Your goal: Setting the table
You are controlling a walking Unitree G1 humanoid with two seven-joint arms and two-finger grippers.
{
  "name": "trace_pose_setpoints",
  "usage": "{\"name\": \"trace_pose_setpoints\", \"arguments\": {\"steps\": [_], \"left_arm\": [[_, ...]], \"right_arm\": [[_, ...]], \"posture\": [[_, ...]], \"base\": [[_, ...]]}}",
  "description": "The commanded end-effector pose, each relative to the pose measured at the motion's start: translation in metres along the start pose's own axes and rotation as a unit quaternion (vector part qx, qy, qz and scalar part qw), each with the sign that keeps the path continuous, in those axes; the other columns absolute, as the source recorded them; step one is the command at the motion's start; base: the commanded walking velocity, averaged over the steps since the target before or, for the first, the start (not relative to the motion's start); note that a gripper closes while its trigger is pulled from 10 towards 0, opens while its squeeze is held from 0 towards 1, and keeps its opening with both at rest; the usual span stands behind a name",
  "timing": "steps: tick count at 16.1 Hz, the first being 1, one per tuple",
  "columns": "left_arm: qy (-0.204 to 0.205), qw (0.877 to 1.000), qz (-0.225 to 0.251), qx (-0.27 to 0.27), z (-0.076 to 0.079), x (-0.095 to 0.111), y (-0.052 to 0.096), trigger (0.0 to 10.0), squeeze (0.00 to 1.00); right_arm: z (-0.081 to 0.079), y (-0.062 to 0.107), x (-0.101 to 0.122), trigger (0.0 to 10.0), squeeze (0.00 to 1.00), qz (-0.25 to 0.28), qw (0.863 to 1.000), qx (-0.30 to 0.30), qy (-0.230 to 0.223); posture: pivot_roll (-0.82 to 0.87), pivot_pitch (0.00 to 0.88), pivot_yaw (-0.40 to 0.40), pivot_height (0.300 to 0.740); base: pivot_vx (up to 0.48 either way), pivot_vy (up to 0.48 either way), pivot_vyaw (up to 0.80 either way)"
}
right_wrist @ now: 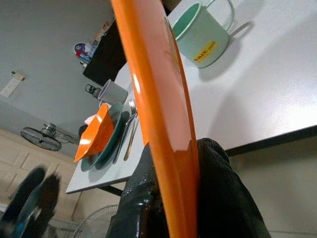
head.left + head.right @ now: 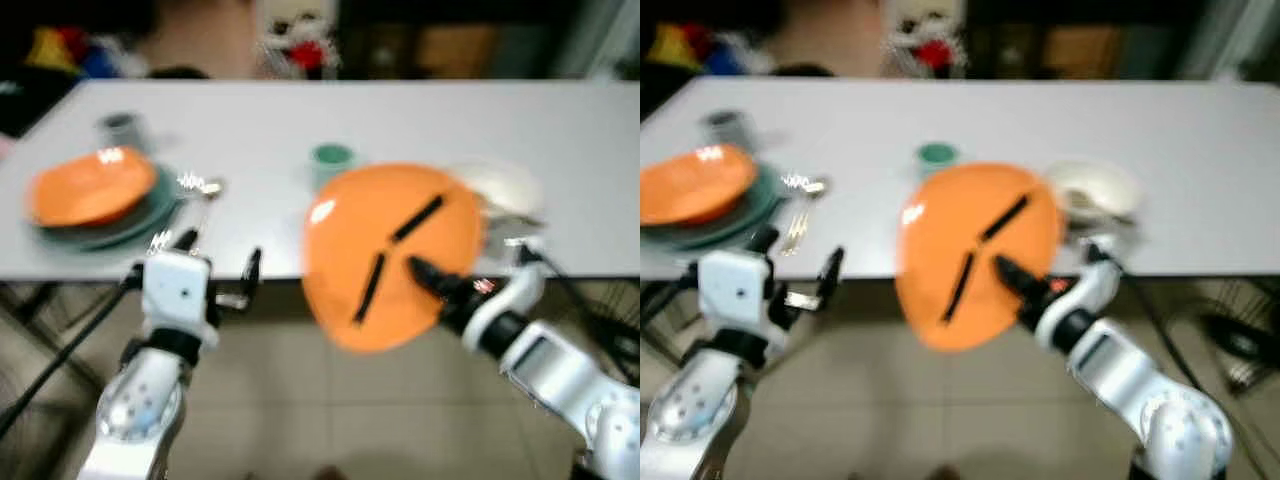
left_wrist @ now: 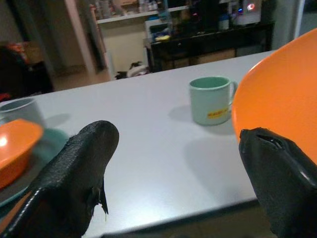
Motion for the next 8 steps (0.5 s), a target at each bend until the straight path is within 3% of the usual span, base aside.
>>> {"name": "trace_pose_setpoints", "arguments": {"steps": [1,5,8], "left_arm": [[0.005,1.000,0.002,-0.009,0.005,0.002,0.000,10.0,0.00],[-0.001,1.000,-0.002,-0.007,0.002,0.003,0.005,10.0,0.00],[-0.004,1.000,-0.004,-0.011,0.002,0.003,0.007,10.0,0.00]], "right_arm": [[0.001,0.006,0.003,10.0,0.00,-0.002,1.000,0.009,-0.001],[0.013,0.008,-0.017,10.0,0.00,-0.065,0.996,-0.006,-0.057],[0.015,0.006,-0.022,10.0,0.00,-0.073,0.992,-0.002,-0.105]], "posture": [[-0.14,0.047,0.007,0.740],[-0.12,0.053,0.002,0.740],[-0.11,0.058,0.009,0.740]], "base": [[0.326,0.000,0.00],[0.325,0.000,0.00],[0.324,0.000,0.00]]}}
Point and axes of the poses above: a point about 5 cm out from each wrist's last joint towards the gripper, its own y axis pointing back from the gripper into the wrist, its own x axis along the axis of the wrist's last joint, z = x × y, the point moved 2 cm from there along -y, pointing out of the wrist towards the gripper, and after that the axes turned 1 degree about y, right-handed, at the moved point
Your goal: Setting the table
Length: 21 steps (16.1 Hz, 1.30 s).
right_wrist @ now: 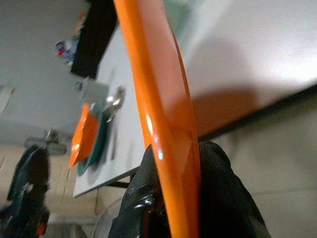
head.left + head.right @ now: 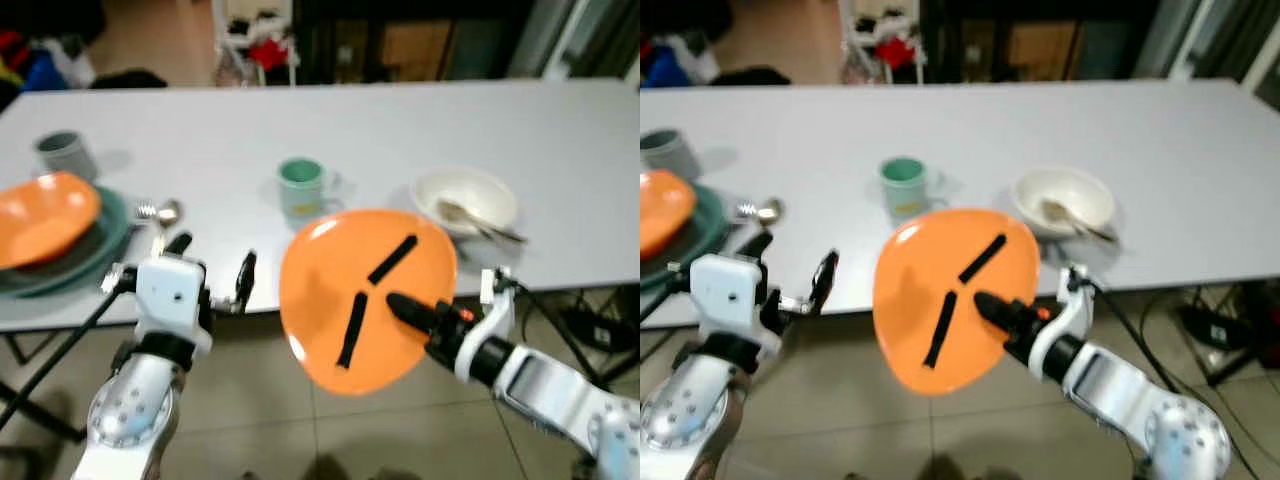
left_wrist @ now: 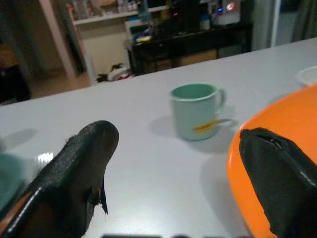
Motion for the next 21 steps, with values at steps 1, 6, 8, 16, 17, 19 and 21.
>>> {"name": "trace_pose_setpoints", "arguments": {"steps": [1,6,8,16,17,19,21], "left_arm": [[-0.006,1.000,0.003,-0.004,0.000,0.003,0.001,10.0,0.00],[-0.004,1.000,-0.003,-0.024,0.002,0.003,0.001,10.0,0.00],[-0.005,1.000,-0.004,-0.030,0.004,0.003,0.001,10.0,0.00],[0.033,0.985,-0.065,-0.155,0.031,-0.009,0.013,10.0,0.00],[0.035,0.983,-0.071,-0.167,0.033,-0.010,0.014,10.0,0.00],[0.035,0.979,-0.075,-0.185,0.036,-0.010,0.014,10.0,0.00],[0.038,0.975,-0.081,-0.204,0.038,-0.010,0.015,10.0,0.00]], "right_arm": [[-0.007,0.000,0.006,10.0,0.00,0.009,1.000,0.022,-0.019],[0.004,-0.004,0.012,10.0,0.00,0.027,0.995,0.001,-0.093],[0.004,-0.008,0.013,10.0,0.00,0.028,0.994,-0.001,-0.107],[0.011,-0.014,0.012,10.0,0.00,0.019,0.988,-0.020,-0.152],[0.011,-0.016,0.012,10.0,0.00,0.018,0.987,-0.022,-0.156],[0.011,-0.020,0.012,10.0,0.00,0.017,0.985,-0.023,-0.170],[0.013,-0.024,0.011,10.0,0.00,0.015,0.984,-0.027,-0.176]], "posture": [[-0.11,0.057,0.009,0.740],[-0.10,0.055,0.019,0.740],[-0.10,0.054,0.024,0.740],[-0.09,0.045,0.031,0.740],[-0.09,0.045,0.031,0.740],[-0.08,0.044,0.035,0.740],[-0.08,0.041,0.043,0.740]], "base": [[0.319,0.000,0.00],[0.325,0.000,0.00],[0.334,0.000,0.00],[0.125,0.000,0.00],[0.000,0.000,0.00],[0.000,0.000,0.00],[0.000,0.000,0.00]]}}
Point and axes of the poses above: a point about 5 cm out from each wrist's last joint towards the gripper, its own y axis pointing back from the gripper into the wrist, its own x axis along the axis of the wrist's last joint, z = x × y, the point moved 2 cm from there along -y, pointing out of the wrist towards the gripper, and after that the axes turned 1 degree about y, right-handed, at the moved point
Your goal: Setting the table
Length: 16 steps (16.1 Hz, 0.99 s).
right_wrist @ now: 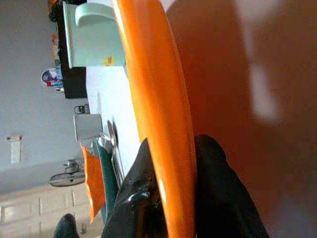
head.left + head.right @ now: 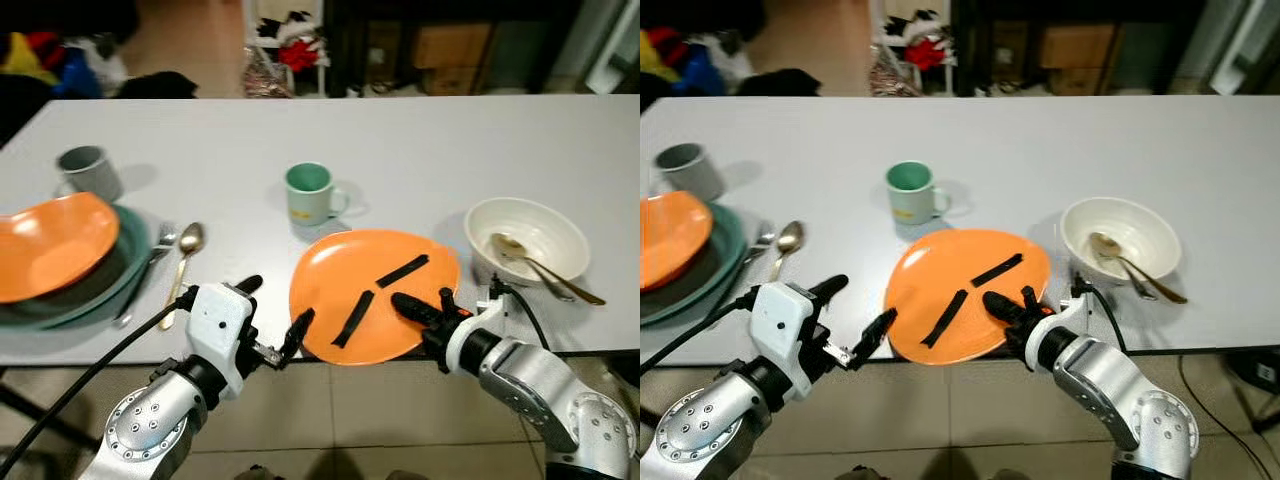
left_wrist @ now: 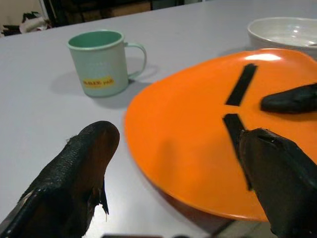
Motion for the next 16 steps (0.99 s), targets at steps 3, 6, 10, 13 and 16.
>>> {"name": "trace_pose_setpoints", "arguments": {"steps": [3,6,10,13,16], "left_arm": [[-0.010,1.000,0.008,-0.021,0.004,0.008,-0.001,10.0,0.00],[-0.011,1.000,0.007,-0.028,0.004,0.008,-0.002,10.0,0.00],[-0.012,0.999,0.003,-0.038,0.006,0.009,-0.002,10.0,0.00],[-0.013,0.999,0.001,-0.039,0.006,0.008,-0.001,10.0,0.00],[-0.013,0.999,0.000,-0.041,0.008,0.008,0.000,10.0,0.00]], "right_arm": [[-0.006,-0.006,0.009,10.0,0.00,0.016,1.000,0.010,-0.002],[-0.008,-0.015,0.021,10.0,0.00,0.048,0.999,0.008,-0.009],[-0.016,-0.027,0.031,10.0,0.49,0.064,0.998,0.010,-0.009],[-0.014,-0.032,0.025,10.0,1.00,0.046,0.999,0.004,-0.005],[-0.006,-0.026,0.024,10.0,1.00,0.050,0.999,-0.011,-0.008]], "posture": [[-0.08,0.038,0.050,0.740],[-0.08,0.036,0.052,0.740],[-0.07,0.034,0.053,0.740],[-0.07,0.032,0.049,0.740],[-0.07,0.034,0.048,0.740]], "base": [[0.000,0.000,0.00],[0.000,0.000,0.00],[0.000,0.000,0.00],[0.000,0.000,0.00],[0.000,0.000,0.00]]}}
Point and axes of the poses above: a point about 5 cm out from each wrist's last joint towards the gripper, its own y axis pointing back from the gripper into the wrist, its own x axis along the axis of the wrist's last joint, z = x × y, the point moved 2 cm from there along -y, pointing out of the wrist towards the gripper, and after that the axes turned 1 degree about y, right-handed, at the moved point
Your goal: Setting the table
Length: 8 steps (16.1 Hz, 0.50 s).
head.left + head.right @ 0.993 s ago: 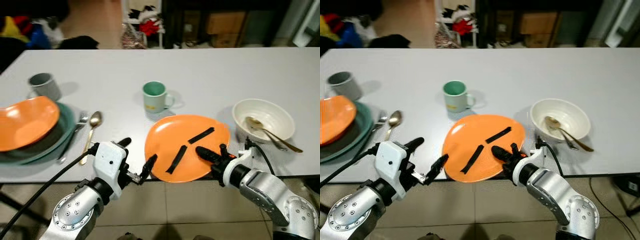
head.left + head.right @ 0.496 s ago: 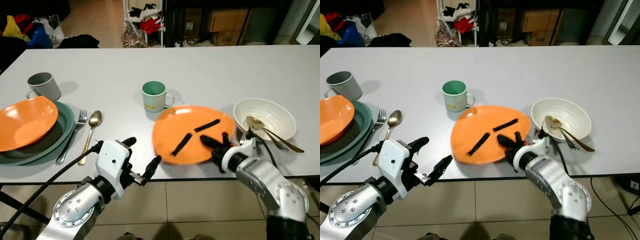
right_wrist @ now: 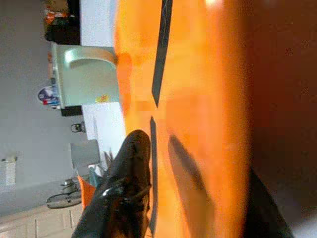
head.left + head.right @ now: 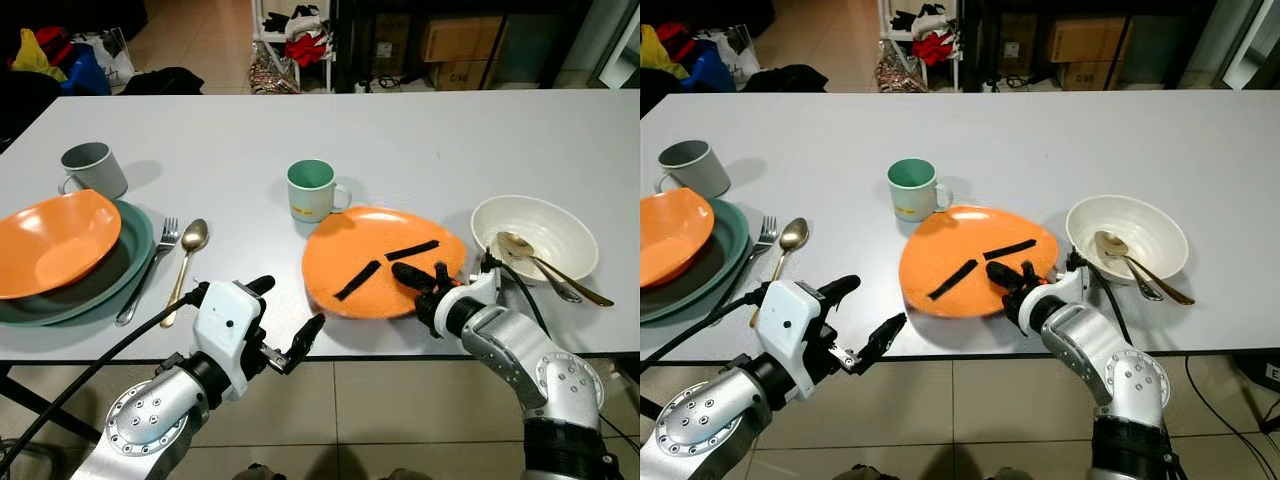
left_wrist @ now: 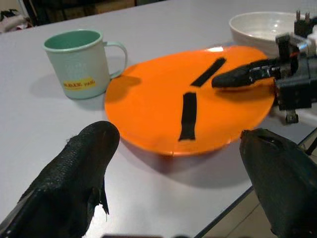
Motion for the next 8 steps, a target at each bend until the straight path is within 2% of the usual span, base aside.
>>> {"name": "trace_pose_setpoints", "arguments": {"steps": [1,8], "left_arm": [[-0.002,1.000,-0.002,-0.006,0.003,0.001,0.001,10.0,0.00],[-0.004,1.000,-0.006,-0.011,0.004,-0.001,-0.001,10.0,0.00]], "right_arm": [[-0.001,0.003,0.001,10.0,1.00,0.003,1.000,-0.002,0.001],[0.024,0.035,0.002,10.0,1.00,0.011,0.998,-0.057,0.028]], "posture": [[-0.07,0.034,0.048,0.740],[-0.09,0.021,0.061,0.740]], "base": [[0.000,0.000,0.00],[0.000,0.000,0.00]]}}
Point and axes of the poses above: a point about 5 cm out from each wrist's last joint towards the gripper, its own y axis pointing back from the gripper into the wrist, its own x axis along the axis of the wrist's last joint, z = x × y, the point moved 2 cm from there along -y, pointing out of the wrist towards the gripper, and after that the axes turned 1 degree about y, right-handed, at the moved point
